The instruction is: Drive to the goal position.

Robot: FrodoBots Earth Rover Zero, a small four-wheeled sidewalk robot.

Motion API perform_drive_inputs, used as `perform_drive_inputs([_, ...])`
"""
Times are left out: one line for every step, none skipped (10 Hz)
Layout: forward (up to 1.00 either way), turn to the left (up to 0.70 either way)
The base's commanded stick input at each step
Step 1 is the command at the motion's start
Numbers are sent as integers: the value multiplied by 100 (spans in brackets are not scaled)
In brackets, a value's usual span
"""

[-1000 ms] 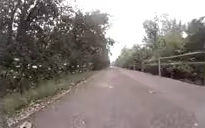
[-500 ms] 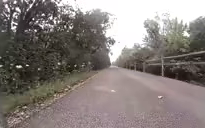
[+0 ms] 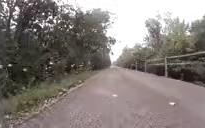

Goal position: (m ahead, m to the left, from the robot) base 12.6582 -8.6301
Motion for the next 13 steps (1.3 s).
perform_drive_inputs([70, 0])
perform_drive_inputs([70, 0])
perform_drive_inputs([70, 0])
perform_drive_inputs([70, 0])
perform_drive_inputs([70, 0])
perform_drive_inputs([70, 0])
perform_drive_inputs([70, 0])
perform_drive_inputs([70, 0])
perform_drive_inputs([70, 0])
perform_drive_inputs([70, 0])
perform_drive_inputs([70, 0])
perform_drive_inputs([70, 0])
perform_drive_inputs([70, 0])
